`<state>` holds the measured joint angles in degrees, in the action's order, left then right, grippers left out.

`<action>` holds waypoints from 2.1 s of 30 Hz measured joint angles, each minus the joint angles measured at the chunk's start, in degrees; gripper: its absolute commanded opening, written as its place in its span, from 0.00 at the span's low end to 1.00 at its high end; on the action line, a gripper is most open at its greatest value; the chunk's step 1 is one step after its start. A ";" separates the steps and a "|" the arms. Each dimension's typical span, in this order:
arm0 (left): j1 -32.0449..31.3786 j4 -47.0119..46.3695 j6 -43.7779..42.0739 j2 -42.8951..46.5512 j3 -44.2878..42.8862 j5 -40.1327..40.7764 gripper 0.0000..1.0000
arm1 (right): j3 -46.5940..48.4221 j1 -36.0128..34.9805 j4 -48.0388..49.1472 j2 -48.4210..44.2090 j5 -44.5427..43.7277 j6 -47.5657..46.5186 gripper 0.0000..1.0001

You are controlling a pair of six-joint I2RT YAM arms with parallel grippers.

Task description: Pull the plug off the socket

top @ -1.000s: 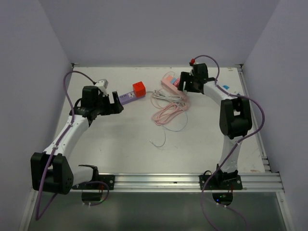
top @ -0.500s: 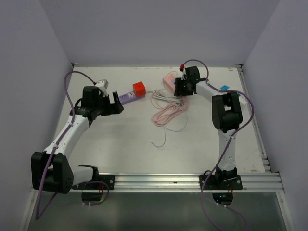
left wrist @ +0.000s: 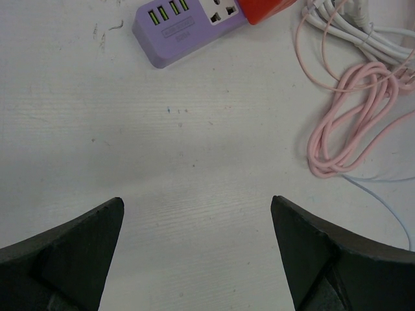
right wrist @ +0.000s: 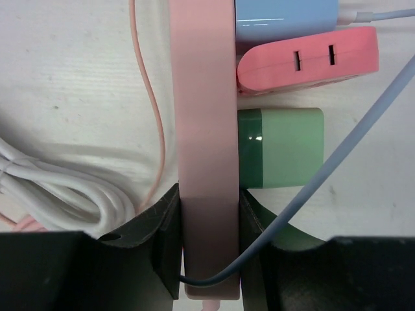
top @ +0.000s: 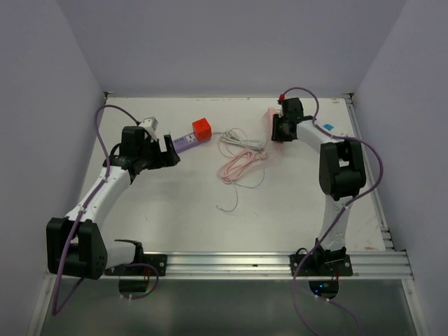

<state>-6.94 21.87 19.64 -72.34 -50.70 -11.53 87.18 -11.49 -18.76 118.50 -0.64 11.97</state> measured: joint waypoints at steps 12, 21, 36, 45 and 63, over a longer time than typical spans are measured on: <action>0.00 -0.42 2.40 -2.08 -0.02 0.00 1.00 | -26.29 0.61 -2.97 -27.78 -3.72 6.14 0.00; -0.35 -0.28 2.67 -4.57 -2.27 0.72 1.00 | -32.96 -11.52 -4.52 -48.39 -2.16 6.38 0.00; -0.35 -0.44 13.57 -0.81 -0.79 1.42 1.00 | -32.83 -36.61 5.35 -35.15 -2.86 6.05 0.00; -0.35 0.09 21.86 7.63 7.52 2.14 1.00 | -30.62 -44.09 13.88 -20.48 -8.72 6.12 0.14; -10.78 0.00 33.62 6.19 9.57 5.46 0.95 | -25.66 -45.99 14.38 -25.00 -11.41 10.23 0.93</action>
<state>-17.72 21.87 53.25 -66.15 -41.12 -6.07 61.52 -57.47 -4.38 93.49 -12.05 22.20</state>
